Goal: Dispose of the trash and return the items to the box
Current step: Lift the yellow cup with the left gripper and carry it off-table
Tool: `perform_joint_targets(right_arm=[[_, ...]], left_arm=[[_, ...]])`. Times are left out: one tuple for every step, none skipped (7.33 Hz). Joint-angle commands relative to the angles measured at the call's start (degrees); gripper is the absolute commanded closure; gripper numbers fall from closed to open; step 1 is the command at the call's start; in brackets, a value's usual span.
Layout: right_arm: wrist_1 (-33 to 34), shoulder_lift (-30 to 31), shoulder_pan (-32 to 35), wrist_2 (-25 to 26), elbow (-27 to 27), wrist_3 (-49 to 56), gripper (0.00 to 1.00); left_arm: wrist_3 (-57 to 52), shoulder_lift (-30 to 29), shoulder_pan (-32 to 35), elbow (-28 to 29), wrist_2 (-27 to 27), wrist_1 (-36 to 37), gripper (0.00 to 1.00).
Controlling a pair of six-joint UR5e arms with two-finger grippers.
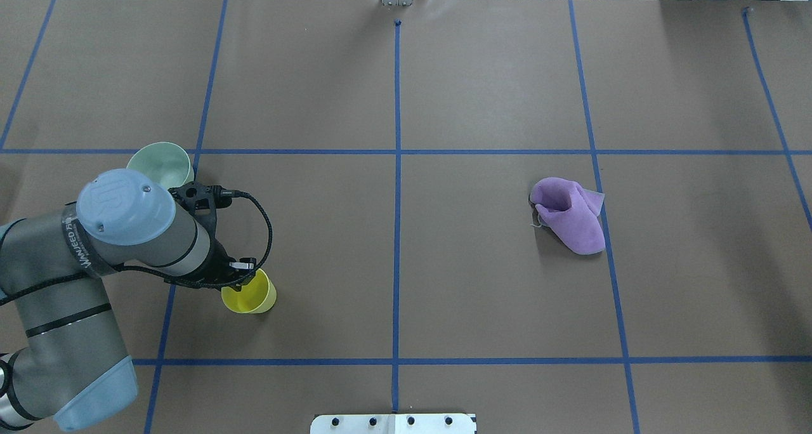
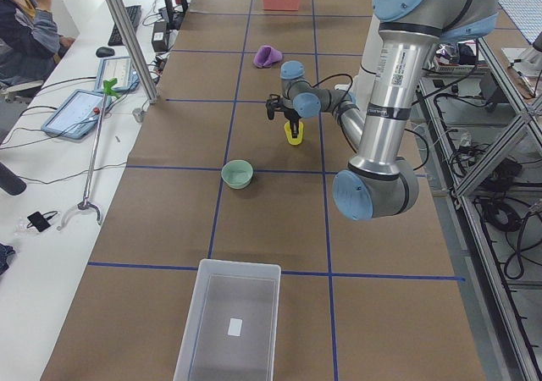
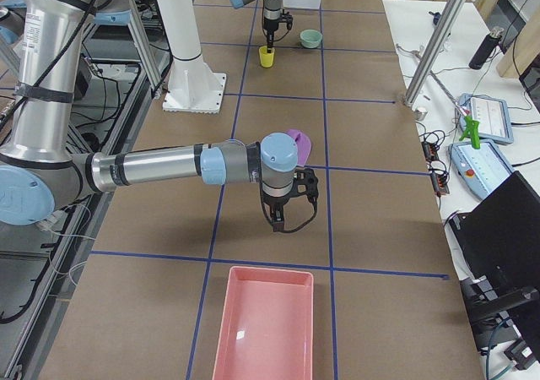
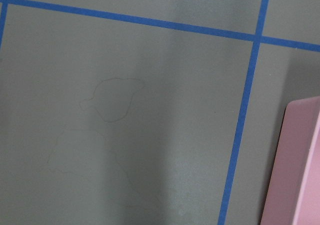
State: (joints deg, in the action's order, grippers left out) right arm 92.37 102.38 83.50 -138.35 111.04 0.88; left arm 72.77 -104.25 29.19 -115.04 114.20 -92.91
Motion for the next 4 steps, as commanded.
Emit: perform_joint_targets(right_arm=[[0.0,-0.2,0.0,-0.2,0.1,0.0,0.00],[0.0,-0.3,0.0,-0.1,0.0,0.0,0.00],[0.0,-0.3,0.0,-0.2,0.0,0.0,0.00],[0.0,-0.3,0.0,-0.2,0.0,0.0,0.00]], left_arm=[[-0.2,0.1,6.2,-4.0,7.4,0.2,1.00],[-1.7,0.5,13.4,-4.1,12.3,0.1,1.00],[-9.8,1.1,21.1,-4.0,16.8,1.1,1.00],[-19.6,4.7,27.9,-4.0,19.8,2.0,1.00]])
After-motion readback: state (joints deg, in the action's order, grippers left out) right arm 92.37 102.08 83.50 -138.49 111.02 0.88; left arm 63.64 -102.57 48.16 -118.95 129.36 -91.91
